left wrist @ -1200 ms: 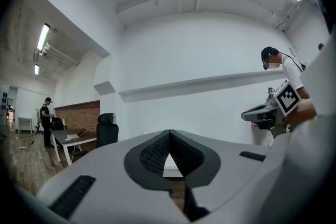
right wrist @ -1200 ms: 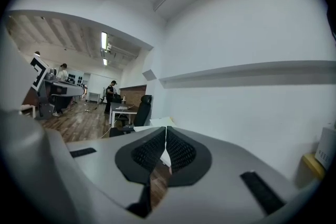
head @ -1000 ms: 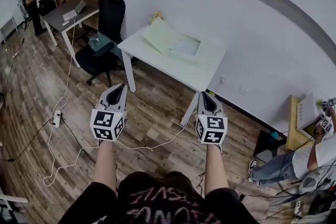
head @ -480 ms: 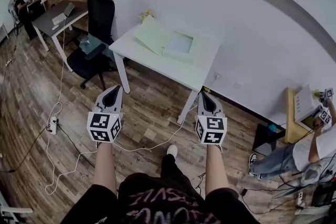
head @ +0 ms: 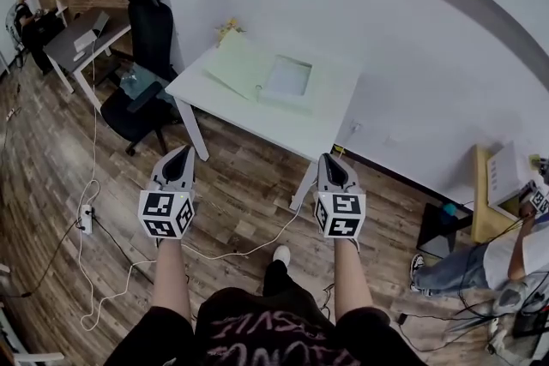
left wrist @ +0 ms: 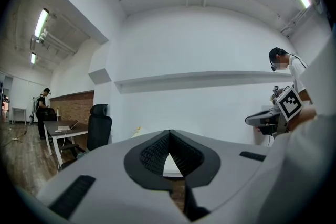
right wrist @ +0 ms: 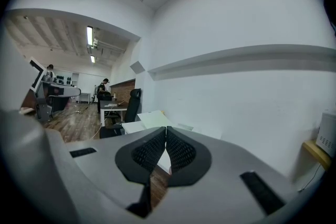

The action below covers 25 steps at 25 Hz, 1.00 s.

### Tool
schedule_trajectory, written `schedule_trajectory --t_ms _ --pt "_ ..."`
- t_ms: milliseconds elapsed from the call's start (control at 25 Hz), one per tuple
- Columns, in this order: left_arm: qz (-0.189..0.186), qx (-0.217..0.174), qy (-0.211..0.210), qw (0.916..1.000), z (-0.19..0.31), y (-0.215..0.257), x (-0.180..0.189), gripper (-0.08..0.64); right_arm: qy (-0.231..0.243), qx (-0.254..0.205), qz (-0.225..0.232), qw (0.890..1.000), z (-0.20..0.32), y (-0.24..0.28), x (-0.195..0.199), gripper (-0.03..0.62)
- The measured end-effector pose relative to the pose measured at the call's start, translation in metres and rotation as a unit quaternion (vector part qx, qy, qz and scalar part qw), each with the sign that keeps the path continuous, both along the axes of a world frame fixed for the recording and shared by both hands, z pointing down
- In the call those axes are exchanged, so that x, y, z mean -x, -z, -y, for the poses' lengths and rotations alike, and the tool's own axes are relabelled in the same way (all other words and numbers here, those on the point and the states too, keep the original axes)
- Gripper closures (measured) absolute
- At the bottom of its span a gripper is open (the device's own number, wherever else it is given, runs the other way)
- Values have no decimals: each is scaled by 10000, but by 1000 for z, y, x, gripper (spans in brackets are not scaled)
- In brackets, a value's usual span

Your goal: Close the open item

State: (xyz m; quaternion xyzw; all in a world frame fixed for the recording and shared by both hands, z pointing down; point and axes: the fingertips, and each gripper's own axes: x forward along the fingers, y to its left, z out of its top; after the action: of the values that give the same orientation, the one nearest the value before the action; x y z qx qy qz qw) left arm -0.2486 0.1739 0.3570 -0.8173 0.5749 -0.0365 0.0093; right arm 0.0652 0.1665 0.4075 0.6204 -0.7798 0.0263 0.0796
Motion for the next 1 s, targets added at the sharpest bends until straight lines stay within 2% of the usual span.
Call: schedule_trajectory --t_ms 320,680,840,1000 --pt "51 175 -10 9998 83 -17 -23 548 38 152 11 9999 79 -19 -22 568" --pt "92 303 137 9994 163 -15 -52 548 186 200 101 9996 161 -20 -49 568" --pt "-51 319 268 9991 190 -11 -61 548 248 157 114 9995 191 -16 -63 568" --pt "27 279 349 9990 205 -8 -74 548 318 121 81 9994 211 -15 -75 568"
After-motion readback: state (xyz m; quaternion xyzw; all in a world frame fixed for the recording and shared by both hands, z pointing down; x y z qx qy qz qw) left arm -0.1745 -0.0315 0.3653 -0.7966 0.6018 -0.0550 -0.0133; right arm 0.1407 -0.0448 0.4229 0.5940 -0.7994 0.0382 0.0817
